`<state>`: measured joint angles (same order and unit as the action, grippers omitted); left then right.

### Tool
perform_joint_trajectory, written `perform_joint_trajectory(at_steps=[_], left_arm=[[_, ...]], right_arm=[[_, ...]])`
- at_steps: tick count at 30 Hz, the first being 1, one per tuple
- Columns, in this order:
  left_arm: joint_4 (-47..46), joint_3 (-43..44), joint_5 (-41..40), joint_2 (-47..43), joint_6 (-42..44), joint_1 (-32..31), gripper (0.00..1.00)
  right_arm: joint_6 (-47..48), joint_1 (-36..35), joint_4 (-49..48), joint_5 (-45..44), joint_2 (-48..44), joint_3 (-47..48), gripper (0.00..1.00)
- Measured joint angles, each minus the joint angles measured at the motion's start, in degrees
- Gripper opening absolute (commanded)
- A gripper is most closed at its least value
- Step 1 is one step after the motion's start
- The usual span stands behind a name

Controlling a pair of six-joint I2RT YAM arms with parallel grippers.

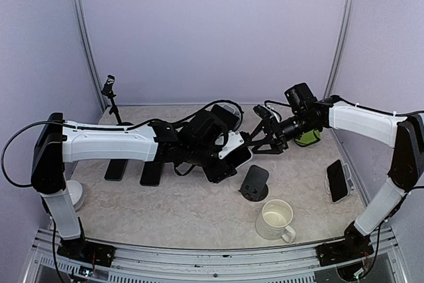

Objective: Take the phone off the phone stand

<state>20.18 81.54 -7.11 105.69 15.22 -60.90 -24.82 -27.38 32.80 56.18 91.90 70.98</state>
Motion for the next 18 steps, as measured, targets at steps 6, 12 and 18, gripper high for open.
perform_joint_trajectory(at_steps=[6, 12, 18], left_arm=[[0.0, -0.3, -0.9, 0.0, -8.3, 0.7, 0.35], [1.9, -0.5, -2.3, 0.0, -21.0, 3.6, 0.24], [4.0, -0.8, -2.2, 0.0, -34.3, 8.7, 0.22]], right_arm=[[-0.6, 3.9, -1.0, -1.3, -2.4, 0.0, 0.89], [-0.7, 5.7, -1.9, -2.6, -5.7, -1.1, 0.9], [-0.8, 5.8, -2.5, -3.1, -7.4, -4.0, 0.9]])
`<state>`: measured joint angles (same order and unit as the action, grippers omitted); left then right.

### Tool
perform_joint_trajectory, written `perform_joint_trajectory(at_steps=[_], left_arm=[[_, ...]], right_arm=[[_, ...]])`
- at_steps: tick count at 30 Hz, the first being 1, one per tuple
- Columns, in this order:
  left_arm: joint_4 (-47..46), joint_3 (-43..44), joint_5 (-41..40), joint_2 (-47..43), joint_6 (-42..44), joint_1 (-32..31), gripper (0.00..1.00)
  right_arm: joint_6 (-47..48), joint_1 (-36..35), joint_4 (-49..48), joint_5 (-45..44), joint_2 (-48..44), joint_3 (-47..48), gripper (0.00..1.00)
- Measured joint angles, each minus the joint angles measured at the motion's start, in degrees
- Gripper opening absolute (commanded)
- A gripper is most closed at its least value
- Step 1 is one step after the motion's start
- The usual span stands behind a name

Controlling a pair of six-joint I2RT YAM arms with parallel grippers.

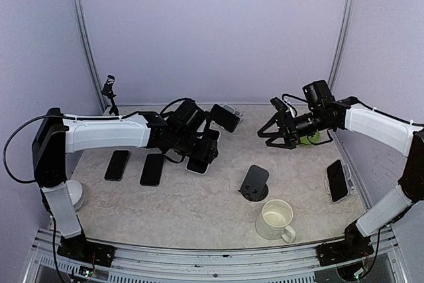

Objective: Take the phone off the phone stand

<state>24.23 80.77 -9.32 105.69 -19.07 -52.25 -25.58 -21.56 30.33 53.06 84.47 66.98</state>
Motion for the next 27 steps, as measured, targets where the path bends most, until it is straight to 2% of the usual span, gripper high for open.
perform_joint_trajectory(at_steps=[7, 16, 21, 27], left_arm=[[2.8, -0.7, -0.4, 1.4, -11.8, 3.5, 0.19], [8.1, 0.4, -1.5, 10.6, -18.4, 4.4, 0.19], [10.0, 1.5, -3.8, 12.2, -19.9, 4.4, 0.25], [10.5, 2.8, -5.7, 13.2, -20.4, 4.5, 0.36]], right_arm=[[0.0, 0.0, -0.1, -0.4, -0.8, -1.7, 0.9], [0.2, 0.0, -0.2, -0.5, -1.1, -2.5, 0.89], [0.4, 0.0, -0.2, -0.5, -1.3, -2.7, 0.89], [0.5, 0.0, -0.1, -0.7, -1.4, -2.9, 0.89]])
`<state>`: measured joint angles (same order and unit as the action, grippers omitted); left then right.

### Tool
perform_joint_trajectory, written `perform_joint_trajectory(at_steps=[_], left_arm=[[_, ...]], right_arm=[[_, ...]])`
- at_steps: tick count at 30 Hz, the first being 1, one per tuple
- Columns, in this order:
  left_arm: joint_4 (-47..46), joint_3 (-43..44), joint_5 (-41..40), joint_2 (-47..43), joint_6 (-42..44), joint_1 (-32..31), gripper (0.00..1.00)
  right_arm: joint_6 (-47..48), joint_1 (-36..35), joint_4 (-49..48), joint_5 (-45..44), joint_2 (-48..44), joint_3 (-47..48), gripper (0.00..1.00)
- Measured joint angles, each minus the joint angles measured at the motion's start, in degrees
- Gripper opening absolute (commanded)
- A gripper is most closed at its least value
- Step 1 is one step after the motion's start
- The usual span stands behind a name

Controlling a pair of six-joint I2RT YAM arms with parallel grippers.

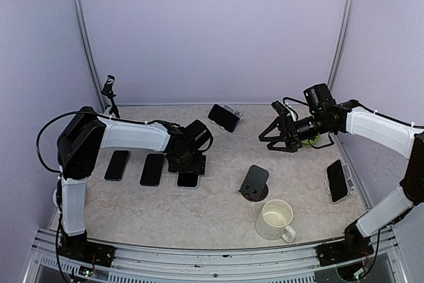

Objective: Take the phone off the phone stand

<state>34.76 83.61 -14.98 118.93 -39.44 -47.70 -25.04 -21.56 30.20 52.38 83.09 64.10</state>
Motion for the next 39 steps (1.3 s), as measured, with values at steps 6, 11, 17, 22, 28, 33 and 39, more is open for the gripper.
perform_joint_trajectory(at_steps=[6, 11, 17, 22, 28, 33, 39], left_arm=[[0.5, 0.1, -0.7, 0.6, 0.0, 0.3, 0.45], [0.6, 0.3, -0.7, 0.8, 0.0, 0.4, 0.59], [0.6, 0.3, -0.4, 0.8, 0.1, 0.4, 0.83], [0.6, 0.3, -0.2, 0.8, 0.6, 0.5, 0.99], [0.3, 0.3, 0.6, 0.8, 1.3, 0.7, 0.99], [-0.5, 0.3, 0.8, -0.5, 2.8, 0.7, 0.99], [-4.8, -0.7, 1.9, -8.3, 6.5, 0.8, 0.99]], right_arm=[[0.2, 0.0, 0.0, -0.2, 0.0, -0.2, 0.89], [0.8, 0.0, 0.1, -0.5, 0.0, -0.5, 0.89], [1.8, 0.0, 0.2, -1.3, 0.0, -1.6, 0.89], [2.8, 0.0, 0.4, -2.1, 0.1, -3.5, 0.88], [4.4, 0.0, 0.4, -3.1, 0.3, -5.6, 0.77], [5.5, 0.0, 0.2, -3.7, 1.1, -8.8, 0.67], [6.1, -0.7, -1.8, -3.6, 3.4, -10.6, 0.59]])
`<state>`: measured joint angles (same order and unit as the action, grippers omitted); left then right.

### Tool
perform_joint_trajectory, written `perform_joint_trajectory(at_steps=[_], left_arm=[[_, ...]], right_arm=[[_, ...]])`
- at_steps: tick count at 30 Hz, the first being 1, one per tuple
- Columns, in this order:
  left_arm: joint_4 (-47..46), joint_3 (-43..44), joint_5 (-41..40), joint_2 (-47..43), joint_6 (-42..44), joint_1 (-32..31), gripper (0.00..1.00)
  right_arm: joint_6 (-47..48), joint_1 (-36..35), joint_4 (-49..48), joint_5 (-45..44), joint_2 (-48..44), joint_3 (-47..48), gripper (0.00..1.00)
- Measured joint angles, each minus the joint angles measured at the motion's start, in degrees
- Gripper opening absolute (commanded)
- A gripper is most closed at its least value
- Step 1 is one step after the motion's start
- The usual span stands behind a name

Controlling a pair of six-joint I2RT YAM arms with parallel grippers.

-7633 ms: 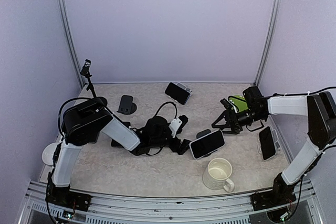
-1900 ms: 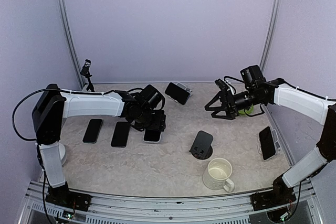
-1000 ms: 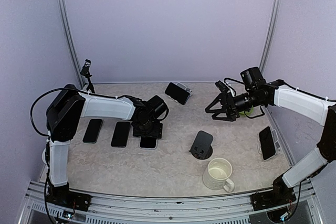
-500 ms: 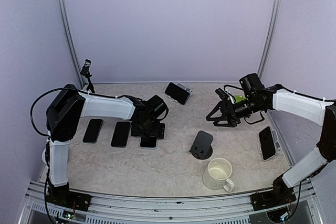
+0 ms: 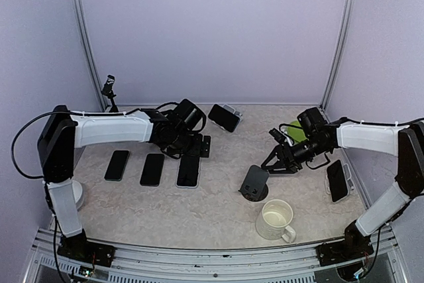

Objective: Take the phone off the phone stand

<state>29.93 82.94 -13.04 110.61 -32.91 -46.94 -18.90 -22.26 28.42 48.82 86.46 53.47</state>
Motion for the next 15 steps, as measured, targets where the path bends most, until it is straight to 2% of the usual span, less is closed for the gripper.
perform_joint_trajectory(at_steps=[6, 15], left_arm=[[-6.4, -2.6, 3.2, -7.5, 3.4, 0.1, 0.99], [-11.3, -6.1, 10.6, -8.3, 6.4, 0.2, 0.99]], right_arm=[[1.0, -0.9, -2.8, 0.2, 3.7, -0.1, 0.41], [2.1, -2.0, -4.6, 0.0, 6.8, 0.1, 0.06]])
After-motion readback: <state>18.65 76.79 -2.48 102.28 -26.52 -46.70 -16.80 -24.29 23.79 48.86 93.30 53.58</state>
